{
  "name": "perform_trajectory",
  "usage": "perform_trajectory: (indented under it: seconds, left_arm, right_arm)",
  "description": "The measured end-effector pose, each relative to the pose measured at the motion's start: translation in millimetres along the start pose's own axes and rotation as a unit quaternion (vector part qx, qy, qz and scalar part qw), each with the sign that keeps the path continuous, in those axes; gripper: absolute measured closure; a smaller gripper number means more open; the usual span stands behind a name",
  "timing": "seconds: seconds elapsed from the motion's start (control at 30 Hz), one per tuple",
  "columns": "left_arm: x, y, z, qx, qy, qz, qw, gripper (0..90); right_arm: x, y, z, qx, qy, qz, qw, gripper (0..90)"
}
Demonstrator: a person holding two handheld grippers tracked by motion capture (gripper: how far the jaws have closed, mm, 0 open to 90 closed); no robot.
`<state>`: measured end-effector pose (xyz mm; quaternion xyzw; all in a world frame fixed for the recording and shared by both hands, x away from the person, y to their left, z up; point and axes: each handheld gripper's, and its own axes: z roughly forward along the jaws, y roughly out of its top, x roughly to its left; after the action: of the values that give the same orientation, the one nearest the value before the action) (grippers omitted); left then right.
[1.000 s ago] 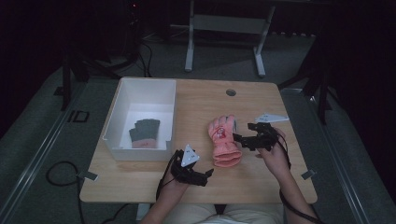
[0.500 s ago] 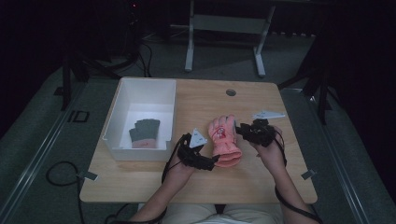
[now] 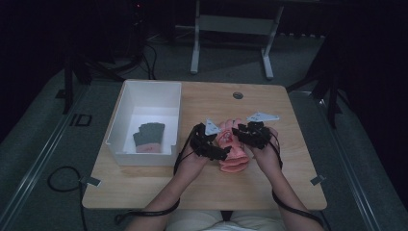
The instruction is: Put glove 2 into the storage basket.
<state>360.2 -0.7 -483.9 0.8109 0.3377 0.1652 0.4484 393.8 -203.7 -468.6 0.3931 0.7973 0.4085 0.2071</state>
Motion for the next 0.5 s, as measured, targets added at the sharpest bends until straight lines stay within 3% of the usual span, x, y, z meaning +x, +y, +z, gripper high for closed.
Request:
perform_trajectory:
  seconds: [0.1,0.27,0.4,0.5]
  left_arm:
    - [3.6,2.2,2.6,0.001,0.004,-0.002,1.0,3.9]
    - [10.9,6.7,10.0,0.01,0.007,-0.008,0.9999,4.0]
    - [15.6,9.4,19.1,0.033,0.015,-0.009,0.9993,4.6]
    - [18.2,9.3,26.4,0.045,0.016,-0.017,0.9987,6.6]
  right_arm:
    - [-1.9,0.0,4.0,0.002,-0.011,0.002,0.9999,63.5]
    - [-5.1,-9.6,15.1,0.029,-0.031,0.002,0.9991,59.2]
    - [-20.3,-26.3,19.8,0.053,-0.023,0.028,0.9979,53.4]
    - [-26.4,-33.4,20.5,0.067,-0.019,0.026,0.9972,50.4]
